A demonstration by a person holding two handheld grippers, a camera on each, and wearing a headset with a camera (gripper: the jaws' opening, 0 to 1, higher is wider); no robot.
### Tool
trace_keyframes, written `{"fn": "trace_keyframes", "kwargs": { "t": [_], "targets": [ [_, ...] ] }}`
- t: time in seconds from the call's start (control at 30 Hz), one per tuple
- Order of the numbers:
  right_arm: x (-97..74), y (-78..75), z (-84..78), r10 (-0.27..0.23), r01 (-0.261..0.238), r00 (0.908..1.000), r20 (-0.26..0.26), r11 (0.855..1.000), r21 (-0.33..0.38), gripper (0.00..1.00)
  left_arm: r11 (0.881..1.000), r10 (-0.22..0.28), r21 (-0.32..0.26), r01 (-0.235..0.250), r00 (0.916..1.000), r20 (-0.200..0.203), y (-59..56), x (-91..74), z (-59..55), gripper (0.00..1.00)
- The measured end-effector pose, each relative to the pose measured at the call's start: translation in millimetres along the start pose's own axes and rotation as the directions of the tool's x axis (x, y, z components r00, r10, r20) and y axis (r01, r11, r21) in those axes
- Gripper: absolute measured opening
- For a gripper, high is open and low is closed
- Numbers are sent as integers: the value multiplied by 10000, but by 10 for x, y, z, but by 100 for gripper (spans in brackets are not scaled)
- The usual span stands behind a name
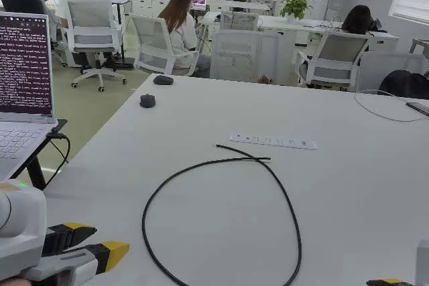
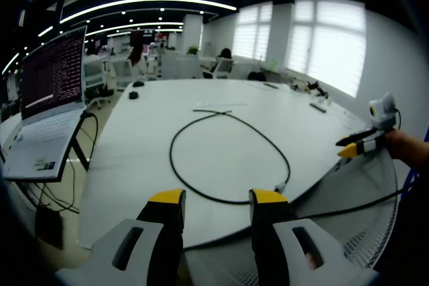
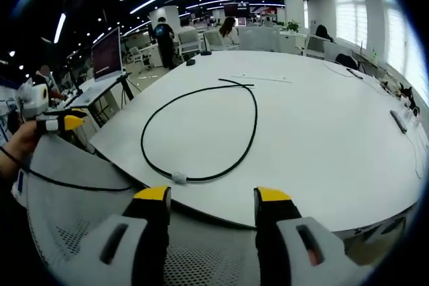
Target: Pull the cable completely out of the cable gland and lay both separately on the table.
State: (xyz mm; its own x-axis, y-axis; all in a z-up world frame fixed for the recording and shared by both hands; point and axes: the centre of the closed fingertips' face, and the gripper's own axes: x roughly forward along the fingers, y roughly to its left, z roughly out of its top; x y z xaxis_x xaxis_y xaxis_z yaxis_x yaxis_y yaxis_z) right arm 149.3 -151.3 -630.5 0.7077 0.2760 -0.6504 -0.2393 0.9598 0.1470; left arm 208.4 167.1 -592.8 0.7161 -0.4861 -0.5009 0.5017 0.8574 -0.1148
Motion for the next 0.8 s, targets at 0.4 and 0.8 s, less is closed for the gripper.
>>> {"fn": "trace_keyframes", "kwargs": {
  "t": [0.4,0.8],
  "targets": [
    [1,-1,-3,-20,20,10000,-9,10000,60,52,10000,-4,-24,4,10000,17,1,-5,-2,39],
    [-4,-16,17,-82,80,9999,115,9998,179,53,10000,15,-75,-15,10000,63,1,-3,9,39]
  ]
}}
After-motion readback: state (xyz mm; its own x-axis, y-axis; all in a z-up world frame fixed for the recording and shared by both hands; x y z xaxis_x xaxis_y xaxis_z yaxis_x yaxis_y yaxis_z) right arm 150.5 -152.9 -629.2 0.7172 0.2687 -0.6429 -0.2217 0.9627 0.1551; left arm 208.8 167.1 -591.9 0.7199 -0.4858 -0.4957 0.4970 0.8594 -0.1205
